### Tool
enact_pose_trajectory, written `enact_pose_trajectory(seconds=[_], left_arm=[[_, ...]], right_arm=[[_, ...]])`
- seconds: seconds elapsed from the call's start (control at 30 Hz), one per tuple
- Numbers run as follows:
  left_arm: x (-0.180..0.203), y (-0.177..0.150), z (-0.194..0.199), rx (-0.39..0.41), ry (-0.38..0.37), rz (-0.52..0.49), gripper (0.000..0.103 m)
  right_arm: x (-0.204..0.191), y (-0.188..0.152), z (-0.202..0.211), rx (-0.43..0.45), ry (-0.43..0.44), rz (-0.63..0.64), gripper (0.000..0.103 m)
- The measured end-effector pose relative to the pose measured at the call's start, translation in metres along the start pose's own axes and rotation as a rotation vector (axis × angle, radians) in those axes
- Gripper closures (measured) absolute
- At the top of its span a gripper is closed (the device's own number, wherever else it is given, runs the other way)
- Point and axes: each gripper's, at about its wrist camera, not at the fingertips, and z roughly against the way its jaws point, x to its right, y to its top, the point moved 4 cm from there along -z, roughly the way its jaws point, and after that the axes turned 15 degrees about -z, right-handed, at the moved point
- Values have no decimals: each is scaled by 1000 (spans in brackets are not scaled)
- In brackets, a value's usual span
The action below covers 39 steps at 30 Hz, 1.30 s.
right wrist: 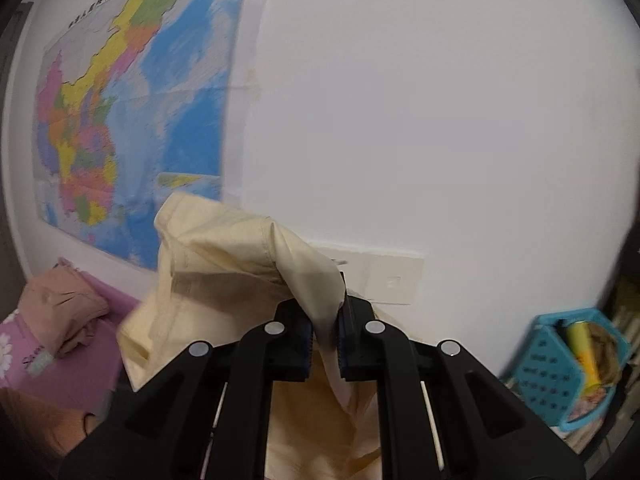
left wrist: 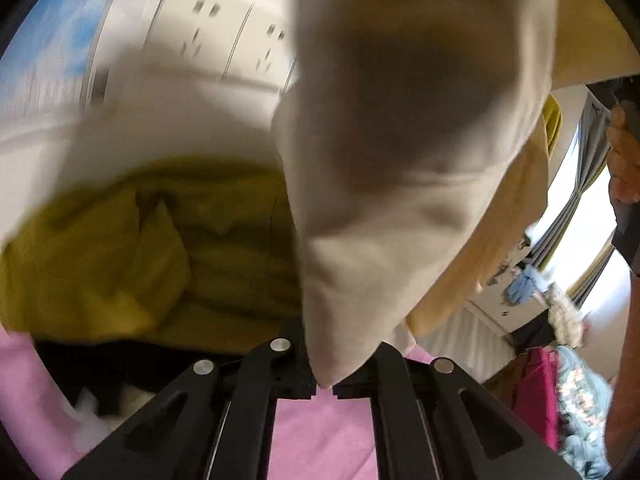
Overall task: Fold large clothes
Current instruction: 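Lift the cream shirt high with both grippers and shake it out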
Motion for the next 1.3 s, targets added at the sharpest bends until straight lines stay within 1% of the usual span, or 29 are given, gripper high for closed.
enact_pose_trajectory(seconds=[0.07, 0.2, 0.3, 0.33, 0.37, 0.4, 0.47, 0.5, 0.57, 0.6, 0.63, 0.67, 0.7, 0.73, 0.77, 0.8, 0.83, 0.87, 0.9, 0.93, 0.97, 1.0, 1.03, 1.1, 1.13, 1.2, 1.23, 1.27, 1.3], left_arm=[[2, 21, 8, 16, 7, 0, 101], [20, 81, 49, 142, 68, -58, 101], [36, 127, 100, 264, 106, -97, 102], [40, 144, 127, 319, 103, -96, 102], [43, 152, 143, 352, 97, -96, 102], [49, 164, 173, 410, 90, -104, 101], [60, 176, 219, 475, 99, -131, 101], [68, 180, 245, 506, 114, -145, 101], [77, 177, 297, 556, 136, -173, 101], [82, 175, 315, 572, 149, -178, 101], [89, 171, 348, 590, 185, -198, 101], [100, 166, 366, 607, 215, -211, 101], [109, 156, 393, 615, 267, -222, 101], [118, 148, 402, 619, 300, -234, 101], [125, 137, 421, 634, 346, -237, 102], [134, 121, 445, 648, 438, -244, 102], [143, 109, 465, 645, 480, -258, 102], [150, 95, 479, 634, 496, -270, 101], [157, 78, 488, 600, 509, -268, 101], [159, 66, 489, 565, 512, -266, 101], [163, 49, 487, 519, 507, -274, 100], [168, 27, 480, 452, 511, -284, 98], [160, 5, 468, 387, 510, -282, 98], [147, -24, 448, 282, 450, -260, 90], [138, -41, 439, 232, 439, -236, 90], [128, -68, 437, 189, 420, -203, 86], [125, -76, 445, 198, 419, -182, 86], [123, -83, 450, 217, 399, -168, 81], [123, -88, 457, 244, 355, -164, 68]], right_arm=[[14, 12, 20, 36, -22, -26, 94], [38, 63, 89, 173, -46, -65, 95], [36, 90, 134, 241, -60, -38, 95], [33, 100, 155, 269, -53, -25, 95], [30, 108, 173, 295, -37, -22, 95], [25, 116, 195, 323, -9, -12, 95], [17, 122, 227, 361, 32, 2, 95], [11, 124, 248, 379, 68, 8, 95], [3, 124, 274, 397, 113, 5, 95], [-1, 123, 281, 397, 129, 3, 95], [-5, 119, 292, 396, 154, -1, 95], [-10, 114, 299, 390, 176, -2, 95], [-17, 106, 308, 379, 209, -1, 95], [-21, 99, 313, 370, 237, -7, 95], [-28, 91, 316, 355, 265, -9, 95], [-35, 80, 320, 345, 300, -15, 95], [-42, 71, 322, 332, 339, -25, 95], [-48, 62, 321, 316, 367, -34, 95], [-55, 54, 317, 298, 387, -42, 95], [-66, 44, 308, 266, 423, -50, 95], [-75, 36, 295, 227, 437, -66, 95], [-87, 28, 282, 188, 457, -68, 95], [-95, 24, 272, 165, 475, -69, 95], [-113, 16, 254, 121, 507, -68, 95], [-117, 15, 247, 108, 516, -75, 95], [-130, 13, 234, 85, 507, -73, 96], [-134, 13, 228, 71, 499, -81, 96], [-139, 14, 222, 60, 495, -89, 96], [-142, 16, 215, 60, 463, -76, 96]])
